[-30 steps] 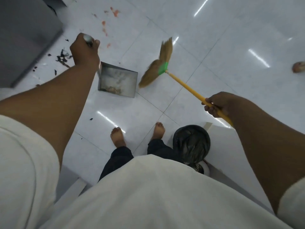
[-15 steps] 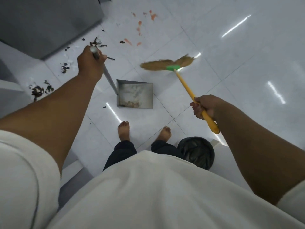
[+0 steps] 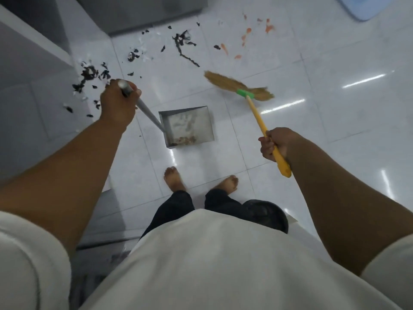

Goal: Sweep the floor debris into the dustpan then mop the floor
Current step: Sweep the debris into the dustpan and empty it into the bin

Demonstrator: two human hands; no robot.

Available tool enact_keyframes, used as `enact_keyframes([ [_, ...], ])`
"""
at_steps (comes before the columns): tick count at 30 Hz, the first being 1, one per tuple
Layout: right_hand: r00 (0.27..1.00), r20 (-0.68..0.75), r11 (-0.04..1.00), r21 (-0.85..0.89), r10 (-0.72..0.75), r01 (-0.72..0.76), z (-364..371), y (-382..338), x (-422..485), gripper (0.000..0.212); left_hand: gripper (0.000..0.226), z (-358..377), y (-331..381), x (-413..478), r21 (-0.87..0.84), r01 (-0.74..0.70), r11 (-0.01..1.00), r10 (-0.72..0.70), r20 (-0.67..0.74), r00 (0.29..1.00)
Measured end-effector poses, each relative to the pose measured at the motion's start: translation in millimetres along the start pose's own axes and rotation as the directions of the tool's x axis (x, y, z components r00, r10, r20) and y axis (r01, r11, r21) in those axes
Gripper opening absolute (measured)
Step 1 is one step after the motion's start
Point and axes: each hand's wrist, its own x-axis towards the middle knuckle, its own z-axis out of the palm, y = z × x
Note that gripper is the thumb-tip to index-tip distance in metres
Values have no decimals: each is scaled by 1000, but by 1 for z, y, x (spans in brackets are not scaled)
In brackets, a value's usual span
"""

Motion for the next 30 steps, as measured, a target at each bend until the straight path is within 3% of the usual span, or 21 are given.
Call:
enact_keyframes([
  [8,998,-54,998,-42,39,-42,74,10,33,33,6,-62,-62,-18,-49,55,997,-62,-143,988],
  [12,992,-116,996,-73,43,-52,115,24,55,25,17,-96,-102,-18,-90,105,990,-121,-188,975],
  [17,983,-134,984,-107,127,-142,178,58,77,24,30,-138,-160,-17,-25,190,981,-190,-261,946],
  [21,976,-51,970,-117,211,-215,232,96,86,21,36,-165,-199,-23,-80,236,968,-250,-281,927],
  [26,951,99,944,-184,293,-272,294,126,83,19,33,-192,-224,-38,-13,241,970,-231,-342,911],
  [30,907,235,928,-225,349,-298,324,125,65,31,28,-206,-228,-39,28,262,965,-234,-371,899],
])
